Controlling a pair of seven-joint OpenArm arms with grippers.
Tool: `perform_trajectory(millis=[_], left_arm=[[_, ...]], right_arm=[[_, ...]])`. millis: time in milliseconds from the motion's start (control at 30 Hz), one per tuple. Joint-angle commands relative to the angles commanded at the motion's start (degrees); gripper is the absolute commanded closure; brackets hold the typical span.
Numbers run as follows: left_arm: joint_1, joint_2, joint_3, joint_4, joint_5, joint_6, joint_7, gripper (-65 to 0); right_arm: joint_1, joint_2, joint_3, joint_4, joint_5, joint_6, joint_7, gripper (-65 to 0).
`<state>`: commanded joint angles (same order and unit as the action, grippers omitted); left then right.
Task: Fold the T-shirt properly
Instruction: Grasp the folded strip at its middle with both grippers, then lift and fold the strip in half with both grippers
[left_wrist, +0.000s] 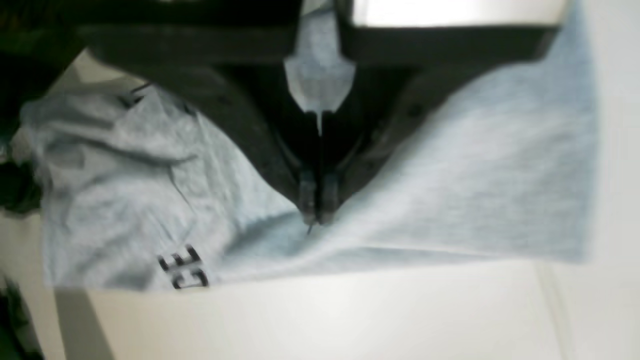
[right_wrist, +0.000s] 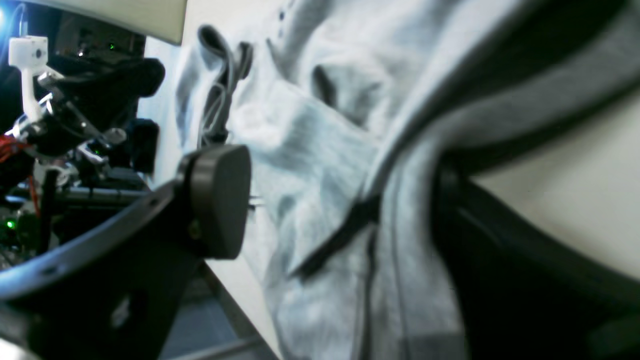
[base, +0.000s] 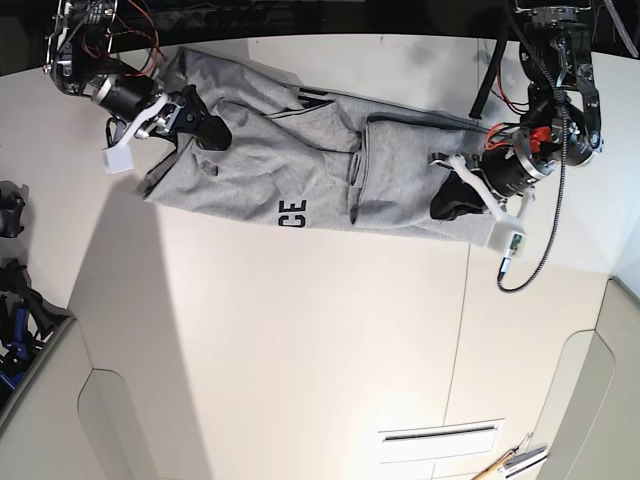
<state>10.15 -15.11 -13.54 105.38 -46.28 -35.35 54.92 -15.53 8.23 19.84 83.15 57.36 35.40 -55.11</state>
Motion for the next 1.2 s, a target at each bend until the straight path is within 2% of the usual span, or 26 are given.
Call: perform_trajectory(millis=[100,167,200,233,267,333,367,500,600,667,800,933,1000,1067,1200], left_arm=[[0.07,0.02,-1.92,0.0,-2.49,-1.36,3.32,0.0],[0.42,-0.02,-2.67,0.0,-2.36,-1.33,3.63,0.0],[0.57,0.0,-3.04,0.0,-2.38,-1.36,3.67,0.0],[0.66,-0.02,-3.37,0.0,-2.36,-1.33,3.69,0.0],[0.66,-0.02,-3.56,0.0,-2.36,-1.33,3.69,0.0],[0.66,-0.02,-3.78,0.0,-2.38,-1.33,3.63,0.0],[0.66,0.0,-3.78,0.0,-2.43,-1.33,3.69,0.0],[0.68,-0.02,-3.78,0.0,-2.75,-1.33,5.2,0.0],[0.68,-0.37,-3.78,0.0,-2.34,-1.33,5.4,0.0],[0.68,-0.96,-3.78,0.0,-2.34,-1.33,5.4,0.0],[1.03,-1.22,-3.78,0.0,-2.36,-1.33,6.12,0.0],[4.44,-1.03,-3.78,0.0,-2.43,-1.33,6.21,0.0],[6.71,-0.48,-3.67,0.0,-3.54,-1.33,6.12,0.0],[8.39,1.25,-3.65,-0.02,-5.51,-1.33,5.29,0.0],[8.9,7.15,-3.5,-0.02,-5.77,-1.33,5.09,0.0]], right_arm=[[2.16,-0.02,-0.52,0.0,-1.27,-0.04,-0.02,-44.9],[3.21,-0.02,-0.52,0.0,-1.42,-0.04,-0.02,-44.7],[3.5,0.0,-0.52,0.0,-1.73,-0.04,-0.04,-42.1],[3.76,0.0,-0.52,0.0,-1.9,-0.11,0.0,-35.6],[3.78,0.02,-0.52,0.02,-1.92,-0.11,0.04,-26.0],[3.78,0.02,-0.46,0.11,-1.88,-0.09,0.02,-2.9],[3.76,0.13,-0.39,0.28,-1.88,-0.09,0.02,0.0],[3.76,0.63,1.97,2.93,-1.92,-0.09,-0.02,0.0],[3.76,0.68,7.15,7.43,-2.73,-0.09,-0.11,0.0],[3.76,1.95,10.27,10.32,-2.95,-0.24,-0.44,0.0],[4.09,10.1,12.96,11.89,-3.21,-0.26,-0.44,0.0],[6.49,20.09,13.09,11.89,-3.56,-0.66,-0.68,0.0],[9.14,23.93,13.09,11.89,-3.3,-0.7,-1.62,0.0],[12.72,26.16,13.07,11.89,-1.68,-0.68,-3.1,0.0],[20.63,25.88,11.52,11.91,0.74,-0.68,-6.51,0.0]])
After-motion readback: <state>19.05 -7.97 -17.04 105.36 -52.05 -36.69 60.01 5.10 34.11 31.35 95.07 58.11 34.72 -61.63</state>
